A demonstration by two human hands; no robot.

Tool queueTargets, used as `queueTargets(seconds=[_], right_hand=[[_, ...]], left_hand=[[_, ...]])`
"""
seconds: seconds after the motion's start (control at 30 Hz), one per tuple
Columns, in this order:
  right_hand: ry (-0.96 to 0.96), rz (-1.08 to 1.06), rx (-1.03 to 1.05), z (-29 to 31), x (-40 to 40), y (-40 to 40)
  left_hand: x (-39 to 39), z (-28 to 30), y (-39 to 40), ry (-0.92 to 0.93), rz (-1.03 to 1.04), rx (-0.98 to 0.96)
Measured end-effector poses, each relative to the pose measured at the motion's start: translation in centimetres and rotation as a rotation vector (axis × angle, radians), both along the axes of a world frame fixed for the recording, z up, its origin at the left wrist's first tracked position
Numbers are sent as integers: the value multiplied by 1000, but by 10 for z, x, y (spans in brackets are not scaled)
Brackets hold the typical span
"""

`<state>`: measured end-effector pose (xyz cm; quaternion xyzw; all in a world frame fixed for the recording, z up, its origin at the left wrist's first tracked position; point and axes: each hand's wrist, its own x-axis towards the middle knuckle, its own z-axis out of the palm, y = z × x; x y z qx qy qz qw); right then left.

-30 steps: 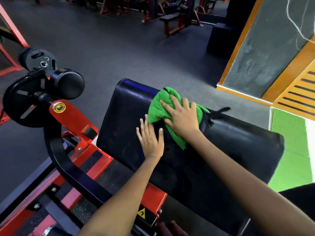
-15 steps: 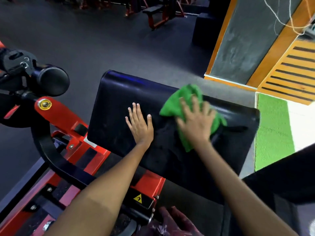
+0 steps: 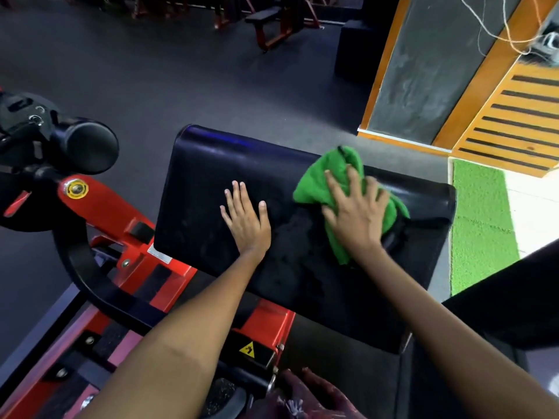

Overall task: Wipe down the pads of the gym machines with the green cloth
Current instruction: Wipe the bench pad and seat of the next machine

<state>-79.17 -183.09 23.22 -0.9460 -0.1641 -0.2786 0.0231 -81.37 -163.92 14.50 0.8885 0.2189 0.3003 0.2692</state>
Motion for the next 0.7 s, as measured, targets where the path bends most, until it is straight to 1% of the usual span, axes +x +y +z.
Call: queueTargets(seconds=[0.1,0.2,0.23,0.27,0.33,0.4,0.47,0.53,0.6,0.7], right_hand=[[-6,131,-160,-37,-34,20],[-62,384,-308,-70,-61,-7],[-68,455,-347,-71,-62,-21],[-73,484,-368,-68,-58,-35],[-94,428,-339,-52,-44,-56],[-107,300,-226,-33,-27,-62],[-93,135,-95,-19,-19,-47],[-14,49,-46,-18,-24,-21],[30,89,-97,-34,-44,0],[-12,348,-288,-74,-79,-13]], left_hand=[[1,-2,3,-19,-4,-5],[2,-2,4,-29,-8,-14],[1,-2,3,-26,-12,-18],[1,-2,3,-24,-12,-18],[0,0,2,-23,-9,-13],[0,1,2,-7,-12,-19],[0,0,1,12,-11,-11],[1,0,1,23,-3,9],[2,0,1,18,-4,15],[0,5,1,11,-24,-44]])
